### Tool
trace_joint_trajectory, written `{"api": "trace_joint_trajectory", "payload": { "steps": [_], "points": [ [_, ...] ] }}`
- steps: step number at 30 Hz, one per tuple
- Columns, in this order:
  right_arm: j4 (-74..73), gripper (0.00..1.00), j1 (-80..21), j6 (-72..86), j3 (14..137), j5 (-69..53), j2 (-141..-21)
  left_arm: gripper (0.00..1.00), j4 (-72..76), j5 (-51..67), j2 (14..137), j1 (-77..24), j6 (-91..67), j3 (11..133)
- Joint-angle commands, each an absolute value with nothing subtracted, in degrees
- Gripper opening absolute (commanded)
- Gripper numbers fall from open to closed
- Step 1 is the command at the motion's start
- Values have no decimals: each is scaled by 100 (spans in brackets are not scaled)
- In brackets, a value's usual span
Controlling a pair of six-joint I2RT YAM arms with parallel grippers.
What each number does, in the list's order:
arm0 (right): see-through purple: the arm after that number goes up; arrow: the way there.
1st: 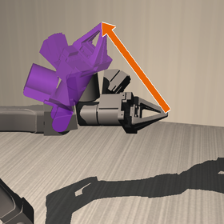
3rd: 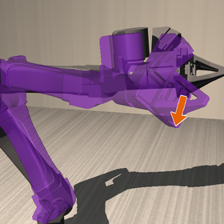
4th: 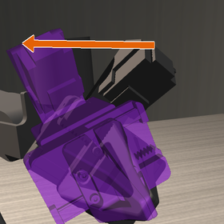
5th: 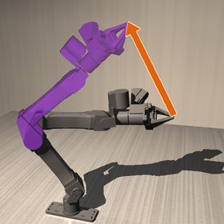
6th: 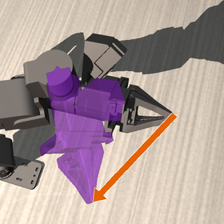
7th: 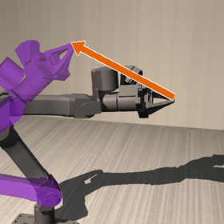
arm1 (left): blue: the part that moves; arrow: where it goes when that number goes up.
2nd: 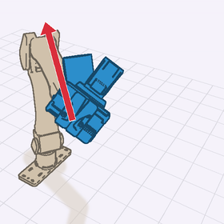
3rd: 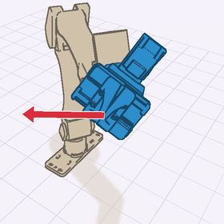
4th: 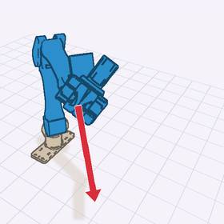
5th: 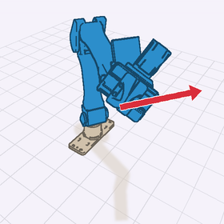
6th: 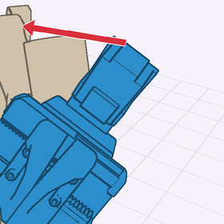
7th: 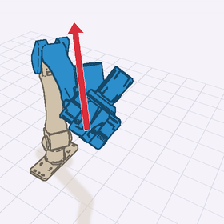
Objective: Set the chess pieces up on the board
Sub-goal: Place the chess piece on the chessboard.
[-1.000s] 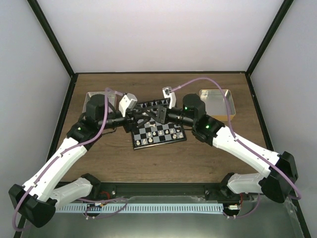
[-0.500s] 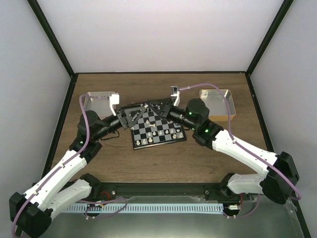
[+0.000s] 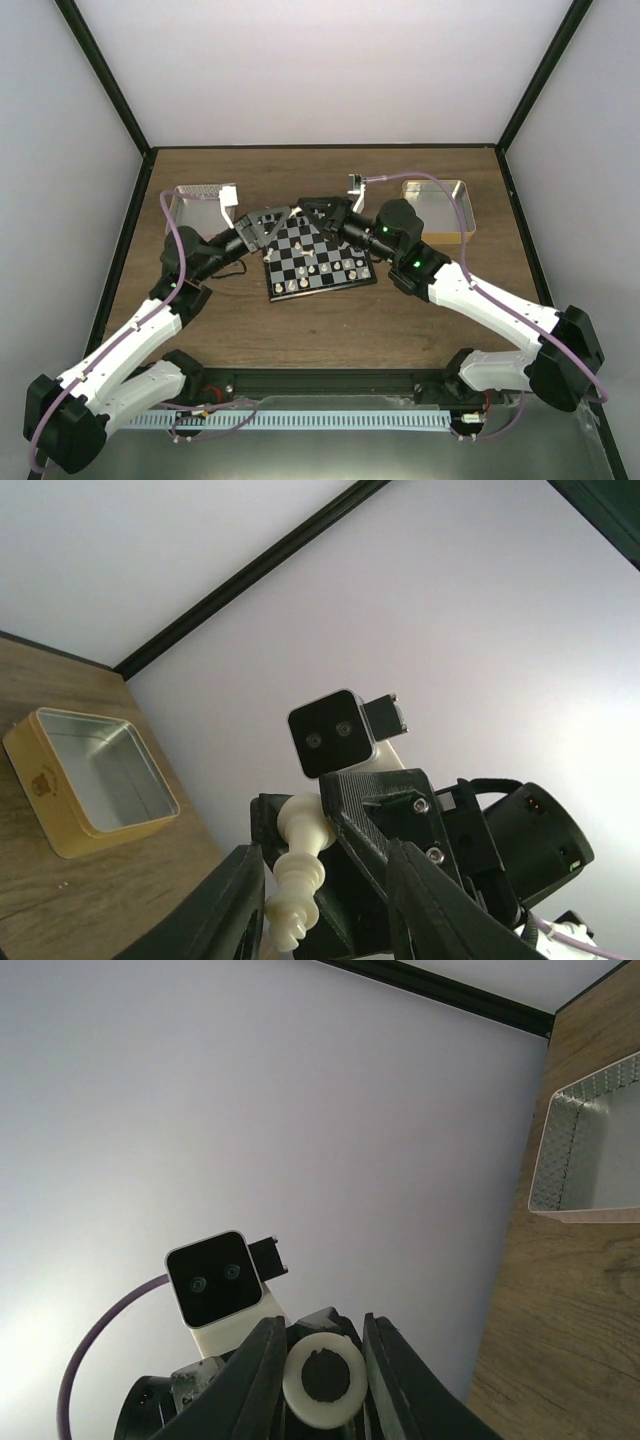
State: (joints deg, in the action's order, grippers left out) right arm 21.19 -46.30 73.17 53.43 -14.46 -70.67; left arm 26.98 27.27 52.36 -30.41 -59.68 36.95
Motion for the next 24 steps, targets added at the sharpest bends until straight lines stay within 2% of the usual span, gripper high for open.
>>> {"api": "trace_joint_trajectory", "payload": {
  "steps": [1, 7, 11, 17, 20, 22, 24],
  "points": [
    [2187, 11, -4631, 7444, 5471, -1304, -7121, 33, 2988, 2723, 5216, -3050, -5994, 3579],
    [2046, 11, -4630, 7451, 5562, -1271, -7142, 32, 2685, 2637, 5216, -3067, -5600, 3591],
    [1972, 11, -4632, 7486, 5581, -1261, -7171, 26, 2627, 2654, 5212, -3076, -5393, 3619],
    [1968, 11, -4631, 7531, 5581, -1295, -7209, 23, 2542, 2686, 5268, -3081, -5267, 3606],
    [1968, 11, -4632, 7550, 5565, -1316, -7220, 17, 2531, 2685, 5282, -3085, -5220, 3602],
    [1953, 11, -4627, 7545, 5547, -1325, -7220, 8, 2483, 2606, 5263, -3085, -5188, 3603],
    [1926, 13, -4630, 7514, 5536, -1310, -7211, 5, 2425, 2452, 5197, -3085, -5151, 3612]
  ]
}}
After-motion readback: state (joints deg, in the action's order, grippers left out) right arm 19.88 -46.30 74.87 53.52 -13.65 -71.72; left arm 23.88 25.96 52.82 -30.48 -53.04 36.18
